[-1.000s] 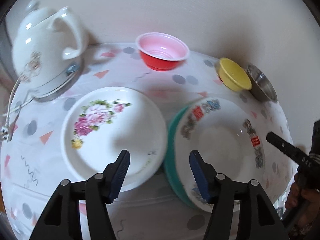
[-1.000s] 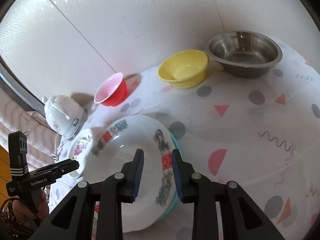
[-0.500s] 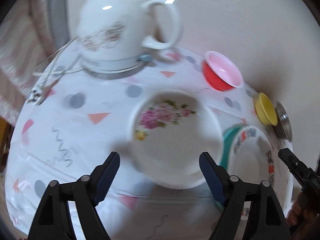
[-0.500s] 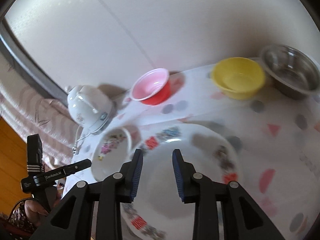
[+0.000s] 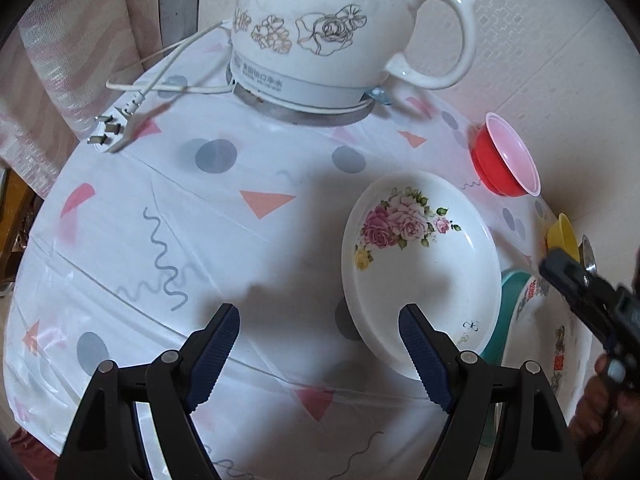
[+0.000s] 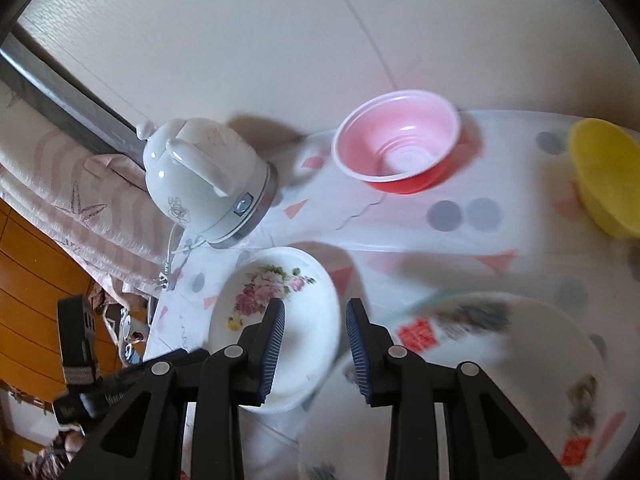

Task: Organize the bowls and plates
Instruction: 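Grasp the rim of the pink-rose white plate with both grippers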

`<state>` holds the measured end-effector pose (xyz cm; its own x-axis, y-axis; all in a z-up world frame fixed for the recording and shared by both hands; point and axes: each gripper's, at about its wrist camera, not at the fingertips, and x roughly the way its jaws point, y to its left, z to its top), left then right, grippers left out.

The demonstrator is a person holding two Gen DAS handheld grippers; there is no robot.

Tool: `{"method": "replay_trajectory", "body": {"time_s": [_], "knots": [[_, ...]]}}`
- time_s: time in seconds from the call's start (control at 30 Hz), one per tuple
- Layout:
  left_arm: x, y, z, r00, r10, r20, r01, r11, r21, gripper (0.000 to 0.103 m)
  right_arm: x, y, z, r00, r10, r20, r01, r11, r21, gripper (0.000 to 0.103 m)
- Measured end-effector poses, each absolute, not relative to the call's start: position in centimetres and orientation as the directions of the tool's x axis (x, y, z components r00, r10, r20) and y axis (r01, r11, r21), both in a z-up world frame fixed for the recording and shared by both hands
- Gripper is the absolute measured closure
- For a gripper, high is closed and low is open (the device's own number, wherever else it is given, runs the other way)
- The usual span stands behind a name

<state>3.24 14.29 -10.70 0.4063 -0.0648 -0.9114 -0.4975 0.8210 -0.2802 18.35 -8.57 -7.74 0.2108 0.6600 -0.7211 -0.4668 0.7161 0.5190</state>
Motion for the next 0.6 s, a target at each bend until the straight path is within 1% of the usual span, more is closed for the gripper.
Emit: {"method": "replay_trajectory", "body": {"time_s": [0.03, 0.17, 0.23, 0.3, 0.37, 0.47, 0.6], "knots": [[3.3, 14.3, -10.8, 0.407, -0.075, -0.910, -0.495, 0.819, -0.289, 0.021, 18.6, -8.3, -8.0, 0.206, 0.655, -0.727, -0.467, 0.719, 0.515, 0.068], [3.9, 13.7, -11.2, 0.417, -0.098, -0.903, -0.470, 0.828, -0.307, 0.022, 19.9, -6.6, -8.9, 0.170, 0.634, -0.754, -0.457, 0.729, 0.510, 0.068], [4.3, 13.2, -11.4, 0.417, -0.103, -0.903, -0.449, 0.840, -0.304, 0.025, 20.6, -5.9, -9.6, 0.148, 0.600, -0.786, -0.451, 0.748, 0.486, 0.067], [4.7, 12.9, -11.6, 0.412, -0.109, -0.904, -0.435, 0.849, -0.301, 0.031, 20.9, -5.4, -10.0, 0.141, 0.558, -0.818, -0.456, 0.770, 0.446, 0.067], [5.0, 12.5, -11.9, 0.408, -0.128, -0.904, -0.421, 0.852, -0.311, 0.044, 21.1, -5.0, -10.3, 0.127, 0.545, -0.829, -0.468, 0.769, 0.435, 0.068], [5.3, 12.0, -12.2, 0.405, -0.142, -0.903, -0.398, 0.862, -0.314, 0.049, 21.2, -4.6, -10.8, 0.105, 0.539, -0.836, -0.477, 0.765, 0.433, 0.068], [5.7, 11.6, -12.2, 0.408, -0.141, -0.902, -0.379, 0.873, -0.307, 0.056, 21.1, -3.8, -11.1, 0.084, 0.527, -0.846, -0.501, 0.756, 0.422, 0.079]]}}
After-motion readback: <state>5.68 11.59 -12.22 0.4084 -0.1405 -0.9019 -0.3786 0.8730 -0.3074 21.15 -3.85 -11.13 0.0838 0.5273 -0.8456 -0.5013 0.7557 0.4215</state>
